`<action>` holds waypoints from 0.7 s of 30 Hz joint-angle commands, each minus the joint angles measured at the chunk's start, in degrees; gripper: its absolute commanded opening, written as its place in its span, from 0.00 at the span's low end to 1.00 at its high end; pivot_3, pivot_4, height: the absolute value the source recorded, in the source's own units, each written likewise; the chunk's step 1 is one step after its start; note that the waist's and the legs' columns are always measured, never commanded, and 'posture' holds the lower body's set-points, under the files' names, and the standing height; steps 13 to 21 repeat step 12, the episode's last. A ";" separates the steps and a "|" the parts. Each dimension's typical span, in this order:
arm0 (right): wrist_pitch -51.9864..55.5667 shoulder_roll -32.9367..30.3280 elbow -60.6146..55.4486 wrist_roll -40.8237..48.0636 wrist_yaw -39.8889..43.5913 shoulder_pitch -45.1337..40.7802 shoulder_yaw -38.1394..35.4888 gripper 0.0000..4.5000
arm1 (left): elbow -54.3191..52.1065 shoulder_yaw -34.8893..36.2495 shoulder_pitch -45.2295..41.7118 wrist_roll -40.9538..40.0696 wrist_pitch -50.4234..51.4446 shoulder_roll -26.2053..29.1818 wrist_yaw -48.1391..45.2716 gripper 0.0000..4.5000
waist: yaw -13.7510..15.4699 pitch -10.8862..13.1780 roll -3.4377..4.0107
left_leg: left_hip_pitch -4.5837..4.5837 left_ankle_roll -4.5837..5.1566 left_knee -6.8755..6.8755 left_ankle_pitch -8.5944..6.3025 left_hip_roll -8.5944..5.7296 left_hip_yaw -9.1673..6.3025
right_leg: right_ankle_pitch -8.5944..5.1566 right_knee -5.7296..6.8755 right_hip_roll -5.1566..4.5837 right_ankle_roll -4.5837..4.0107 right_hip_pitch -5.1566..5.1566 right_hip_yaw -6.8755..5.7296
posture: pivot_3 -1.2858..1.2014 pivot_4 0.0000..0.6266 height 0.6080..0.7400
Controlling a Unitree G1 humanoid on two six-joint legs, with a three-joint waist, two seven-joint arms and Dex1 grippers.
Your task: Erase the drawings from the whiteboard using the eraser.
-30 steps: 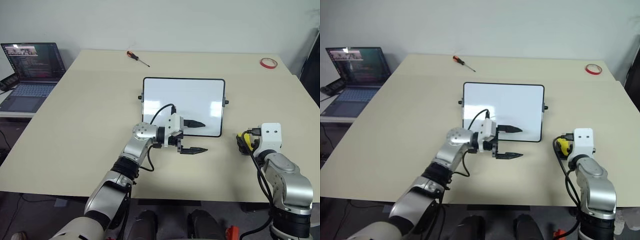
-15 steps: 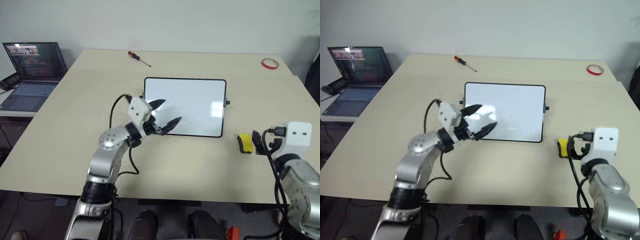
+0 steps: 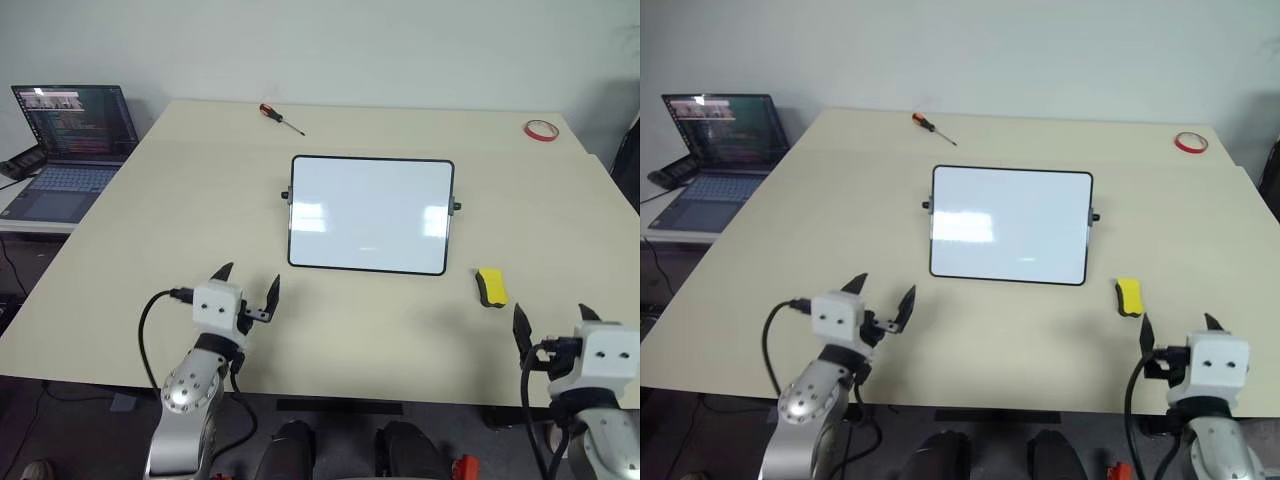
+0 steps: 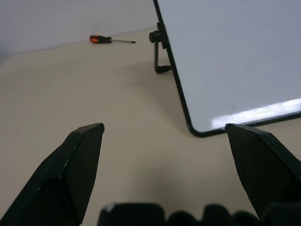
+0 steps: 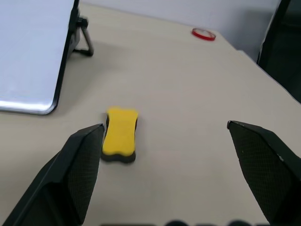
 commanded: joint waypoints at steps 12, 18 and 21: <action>-8.55 -0.71 3.35 1.85 1.26 4.07 0.93 0.99 | -9.52 -2.00 4.70 2.33 -0.83 -1.48 3.25 1.00 | 0.18 -0.03 0.01 | -0.04 -0.01 -0.02 -0.01 -0.03 -0.04 | -0.15 -0.01 -0.04 0.04 0.00 -0.01 | 0.52 0.24 1.00; -8.55 -0.71 3.35 1.85 1.26 4.07 0.93 0.99 | -9.52 -2.00 4.70 2.33 -0.83 -1.48 3.25 1.00 | 0.18 -0.03 0.01 | -0.04 -0.01 -0.02 -0.01 -0.03 -0.04 | -0.15 -0.01 -0.04 0.04 0.00 -0.01 | 0.52 0.24 1.00; -8.55 -0.71 3.35 1.85 1.26 4.07 0.93 0.99 | -9.52 -2.00 4.70 2.33 -0.83 -1.48 3.25 1.00 | 0.18 -0.03 0.01 | -0.04 -0.01 -0.02 -0.01 -0.03 -0.04 | -0.15 -0.01 -0.04 0.04 0.00 -0.01 | 0.52 0.24 1.00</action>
